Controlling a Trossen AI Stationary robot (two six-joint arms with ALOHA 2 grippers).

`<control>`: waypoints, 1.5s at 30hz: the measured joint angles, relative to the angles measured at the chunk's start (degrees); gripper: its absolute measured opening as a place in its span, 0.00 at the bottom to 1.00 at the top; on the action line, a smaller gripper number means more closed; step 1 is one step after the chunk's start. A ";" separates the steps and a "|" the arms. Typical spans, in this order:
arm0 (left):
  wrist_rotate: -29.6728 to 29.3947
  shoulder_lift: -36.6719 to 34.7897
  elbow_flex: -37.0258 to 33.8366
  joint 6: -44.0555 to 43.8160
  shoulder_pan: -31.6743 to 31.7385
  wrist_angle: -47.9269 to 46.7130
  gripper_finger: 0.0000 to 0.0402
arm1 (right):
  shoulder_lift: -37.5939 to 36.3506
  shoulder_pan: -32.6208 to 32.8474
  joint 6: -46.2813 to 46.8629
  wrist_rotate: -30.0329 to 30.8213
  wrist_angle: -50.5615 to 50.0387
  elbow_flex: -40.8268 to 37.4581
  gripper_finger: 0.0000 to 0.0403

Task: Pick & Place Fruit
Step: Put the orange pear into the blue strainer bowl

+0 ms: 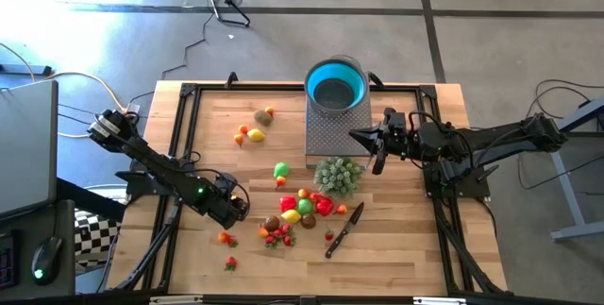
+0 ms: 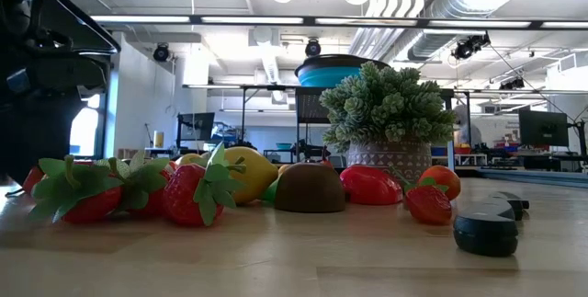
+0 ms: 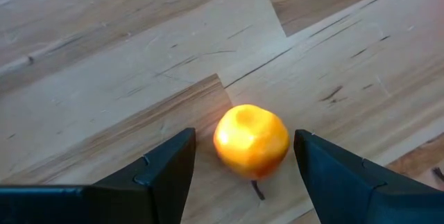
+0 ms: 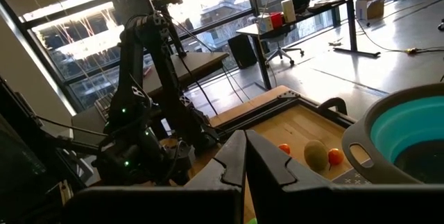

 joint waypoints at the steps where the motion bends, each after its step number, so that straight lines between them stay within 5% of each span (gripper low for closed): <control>1: 0.00 0.00 0.00 -0.06 0.00 0.04 0.60 | 0.00 0.00 0.00 -0.01 -0.02 0.00 0.00; 19: 0.09 0.07 -0.02 -1.70 0.02 -0.01 0.38 | 0.00 0.00 -0.13 -0.01 0.01 0.00 0.00; 45: 0.83 0.11 3.80 0.40 0.02 -2.72 0.37 | 0.00 0.00 -0.04 -0.01 0.05 0.00 0.00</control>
